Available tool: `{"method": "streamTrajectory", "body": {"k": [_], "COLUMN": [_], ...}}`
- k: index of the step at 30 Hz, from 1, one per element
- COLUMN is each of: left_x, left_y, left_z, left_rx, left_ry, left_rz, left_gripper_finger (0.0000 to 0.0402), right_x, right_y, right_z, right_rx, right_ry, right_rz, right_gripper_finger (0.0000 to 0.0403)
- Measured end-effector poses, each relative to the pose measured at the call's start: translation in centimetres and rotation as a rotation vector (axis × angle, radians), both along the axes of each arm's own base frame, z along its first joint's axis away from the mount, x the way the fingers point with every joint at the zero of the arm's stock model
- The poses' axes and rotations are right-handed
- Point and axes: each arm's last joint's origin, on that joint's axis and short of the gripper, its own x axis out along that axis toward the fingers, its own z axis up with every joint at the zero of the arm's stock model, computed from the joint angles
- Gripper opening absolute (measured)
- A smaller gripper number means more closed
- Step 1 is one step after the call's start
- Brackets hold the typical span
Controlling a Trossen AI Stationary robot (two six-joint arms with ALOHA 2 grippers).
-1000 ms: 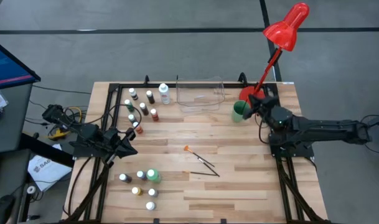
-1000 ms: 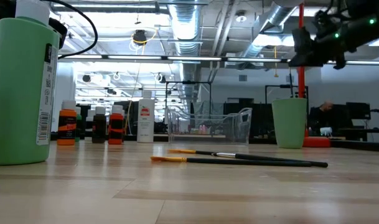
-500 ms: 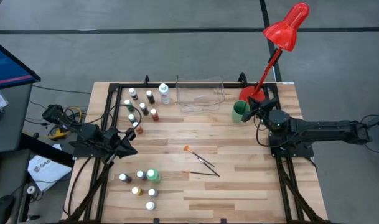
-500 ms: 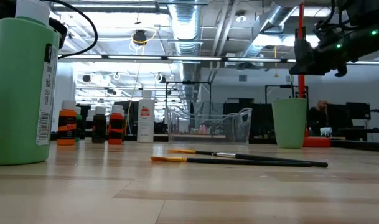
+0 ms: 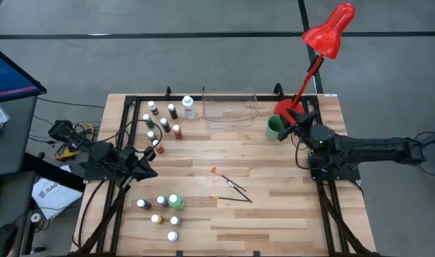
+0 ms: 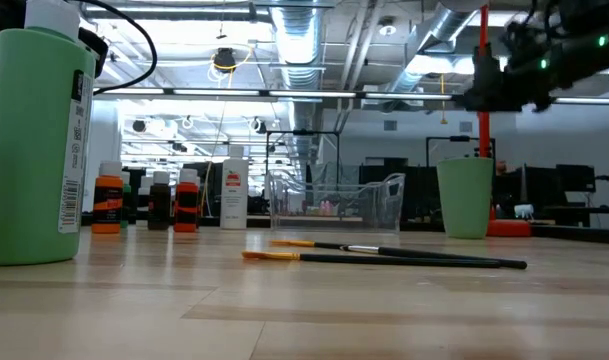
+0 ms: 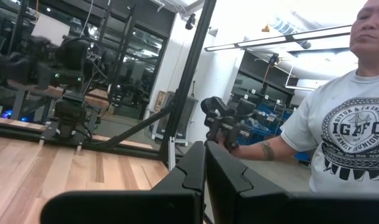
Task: Pick & Place Paint Supplies
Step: Put the top gold paint brush into the green cup
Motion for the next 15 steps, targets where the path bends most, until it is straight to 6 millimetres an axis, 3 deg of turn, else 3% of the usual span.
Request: {"method": "streamTrajectory", "body": {"k": [4, 10, 15], "left_x": [0.0, 0.0, 0.0], "left_y": [0.0, 0.0, 0.0], "left_z": [0.0, 0.1, 0.1], "left_rx": [-0.001, -0.003, -0.004], "left_ry": [-0.002, -0.007, -0.008], "left_rz": [0.000, 0.000, 0.000], "left_gripper_finger": [0.0002, 0.0002, 0.0002], "right_x": [0.7, 3.4, 6.9], "right_y": [0.4, 1.0, 1.4], "right_z": [3.3, 7.2, 8.1], "right_rx": [-0.042, -0.018, 0.073], "right_ry": [0.022, 0.191, 0.336], "right_rz": [0.043, 0.093, 0.091], "right_gripper_finger": [0.0197, 0.0203, 0.0205]}}
